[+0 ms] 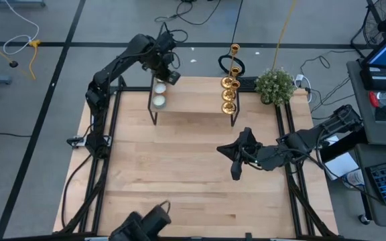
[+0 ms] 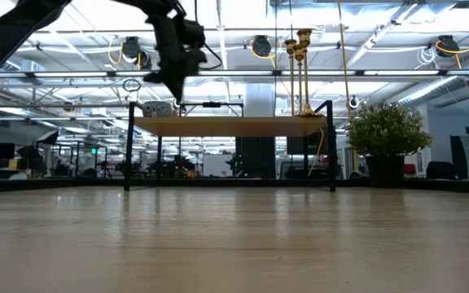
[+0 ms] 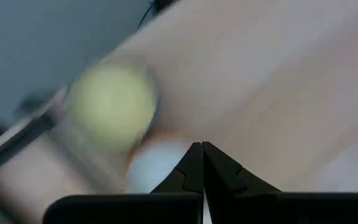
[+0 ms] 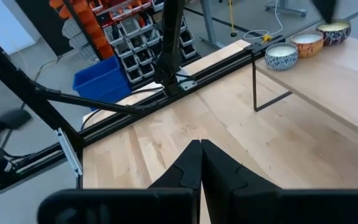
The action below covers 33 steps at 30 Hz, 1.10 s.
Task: Pick & Place candle stick holders
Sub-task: Adjust the black scented candle on the shelf
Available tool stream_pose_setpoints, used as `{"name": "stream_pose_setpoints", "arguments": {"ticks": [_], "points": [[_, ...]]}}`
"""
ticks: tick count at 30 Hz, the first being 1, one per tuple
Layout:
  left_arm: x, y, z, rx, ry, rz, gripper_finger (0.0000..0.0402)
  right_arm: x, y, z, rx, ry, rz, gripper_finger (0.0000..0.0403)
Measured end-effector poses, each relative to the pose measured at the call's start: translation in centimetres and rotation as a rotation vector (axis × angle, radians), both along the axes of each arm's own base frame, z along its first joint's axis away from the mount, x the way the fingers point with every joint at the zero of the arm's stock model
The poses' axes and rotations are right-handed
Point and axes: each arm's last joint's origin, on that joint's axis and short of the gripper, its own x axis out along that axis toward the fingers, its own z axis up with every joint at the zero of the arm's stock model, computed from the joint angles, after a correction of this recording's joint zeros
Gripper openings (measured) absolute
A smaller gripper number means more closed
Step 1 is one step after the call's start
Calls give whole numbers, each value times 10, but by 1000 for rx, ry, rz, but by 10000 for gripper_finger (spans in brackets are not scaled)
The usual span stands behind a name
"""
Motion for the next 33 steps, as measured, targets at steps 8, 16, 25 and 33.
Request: {"name": "stream_pose_setpoints", "arguments": {"ticks": [8,16,25,33], "points": [[-10,-45,43,76,-36,-19,0,3,-5,-1,-8,24,55,0],[-10,-54,50,81,-58,37,0,4,-5,-1,2,27,77,0],[1,-68,49,43,-70,118,0,4,-4,2,13,1,77,0],[9,-78,43,-49,-82,143,0,5,-4,4,10,-16,80,0]]}}
